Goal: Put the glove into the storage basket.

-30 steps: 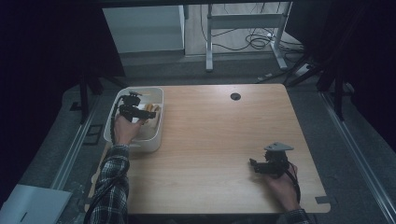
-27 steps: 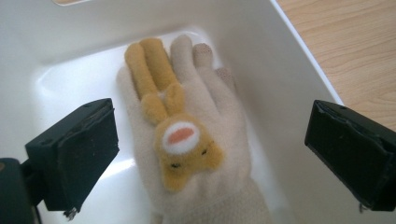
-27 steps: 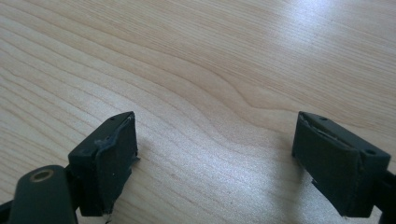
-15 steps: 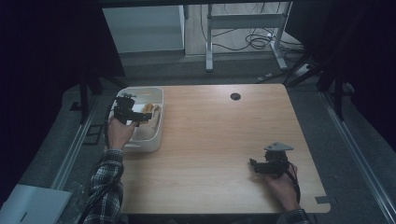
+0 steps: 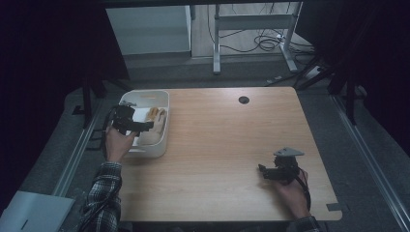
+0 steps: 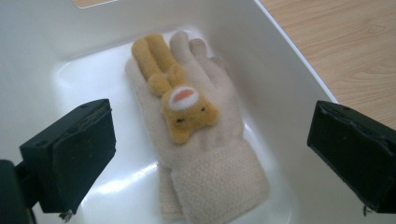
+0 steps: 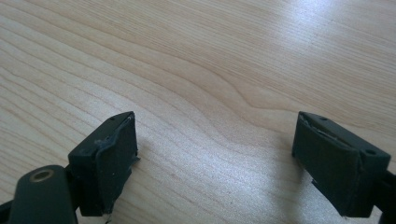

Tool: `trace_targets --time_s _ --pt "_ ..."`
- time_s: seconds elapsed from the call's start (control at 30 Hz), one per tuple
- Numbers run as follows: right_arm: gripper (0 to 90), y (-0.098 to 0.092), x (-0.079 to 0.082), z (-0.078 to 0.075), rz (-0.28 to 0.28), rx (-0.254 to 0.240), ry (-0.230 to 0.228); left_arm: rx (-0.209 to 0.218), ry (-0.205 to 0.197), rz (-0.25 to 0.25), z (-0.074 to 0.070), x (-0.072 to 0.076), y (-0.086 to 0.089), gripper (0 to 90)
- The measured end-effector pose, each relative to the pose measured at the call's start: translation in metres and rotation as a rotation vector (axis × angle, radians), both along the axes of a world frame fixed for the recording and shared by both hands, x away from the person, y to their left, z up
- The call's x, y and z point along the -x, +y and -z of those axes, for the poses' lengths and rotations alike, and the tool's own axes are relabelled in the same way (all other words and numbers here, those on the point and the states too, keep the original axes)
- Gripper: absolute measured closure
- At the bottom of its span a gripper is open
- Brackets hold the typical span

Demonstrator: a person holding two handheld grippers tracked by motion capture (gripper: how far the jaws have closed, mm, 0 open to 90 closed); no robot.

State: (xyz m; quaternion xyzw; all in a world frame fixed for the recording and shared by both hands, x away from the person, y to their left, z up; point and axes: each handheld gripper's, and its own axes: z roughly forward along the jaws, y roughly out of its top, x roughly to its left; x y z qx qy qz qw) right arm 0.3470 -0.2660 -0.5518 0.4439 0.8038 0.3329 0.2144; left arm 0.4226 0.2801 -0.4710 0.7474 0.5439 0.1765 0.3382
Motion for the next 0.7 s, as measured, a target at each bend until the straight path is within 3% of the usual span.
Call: trace_targets --time_s 0.7 --pt "14.5 0.0 0.0 0.0 0.0 0.002 0.001 0.018 -0.072 0.066 -0.008 0.03 -0.01 0.9"
